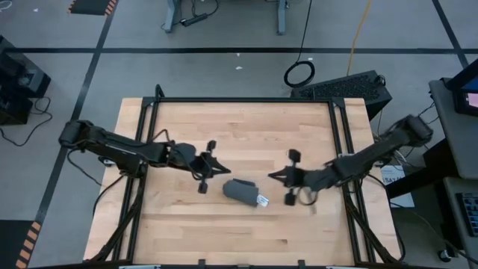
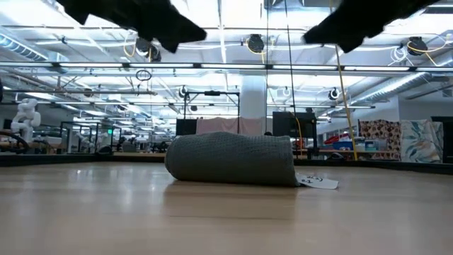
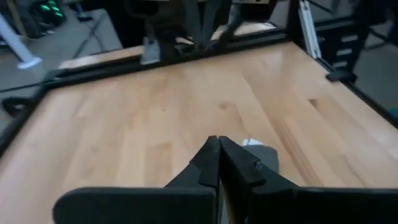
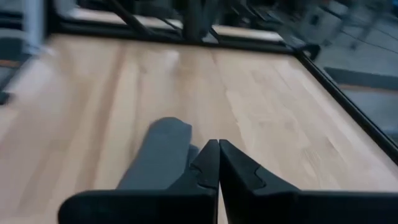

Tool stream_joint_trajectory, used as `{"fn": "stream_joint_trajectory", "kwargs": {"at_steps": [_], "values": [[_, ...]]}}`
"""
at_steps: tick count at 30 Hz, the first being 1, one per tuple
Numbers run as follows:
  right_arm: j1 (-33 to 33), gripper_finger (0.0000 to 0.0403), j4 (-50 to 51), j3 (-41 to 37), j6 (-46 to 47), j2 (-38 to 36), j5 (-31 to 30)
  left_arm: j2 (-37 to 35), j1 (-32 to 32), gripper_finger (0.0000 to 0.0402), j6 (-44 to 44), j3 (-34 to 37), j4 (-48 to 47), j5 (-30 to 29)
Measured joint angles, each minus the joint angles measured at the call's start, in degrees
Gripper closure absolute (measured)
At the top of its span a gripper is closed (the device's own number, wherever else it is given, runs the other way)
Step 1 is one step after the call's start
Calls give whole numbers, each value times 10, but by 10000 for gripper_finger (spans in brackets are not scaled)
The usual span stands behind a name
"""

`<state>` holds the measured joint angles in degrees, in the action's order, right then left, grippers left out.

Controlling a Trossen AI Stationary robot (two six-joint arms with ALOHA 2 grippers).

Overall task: Roll towel into tight, uniform cylinder
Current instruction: Return to Home Position

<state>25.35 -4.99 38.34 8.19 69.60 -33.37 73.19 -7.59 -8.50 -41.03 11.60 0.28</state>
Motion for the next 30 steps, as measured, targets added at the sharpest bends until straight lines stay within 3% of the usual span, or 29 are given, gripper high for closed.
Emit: {"fn": "stream_joint_trajectory", "kwargs": {"at_steps": [4,8,14,21,30], "values": [[-3,403,-1,-78,-41,-134,51,-56,2,393,25,43,14,-28],[-7,403,-5,-147,-57,-252,64,-101,1,393,62,100,52,-55],[-14,403,-14,-239,-73,-372,83,-136,1,393,82,161,72,-87],[-20,403,-99,-329,-90,-434,114,-138,1,393,82,221,153,-89],[-69,403,-159,-375,-95,-437,159,-138,1,393,95,295,264,-83]]}}
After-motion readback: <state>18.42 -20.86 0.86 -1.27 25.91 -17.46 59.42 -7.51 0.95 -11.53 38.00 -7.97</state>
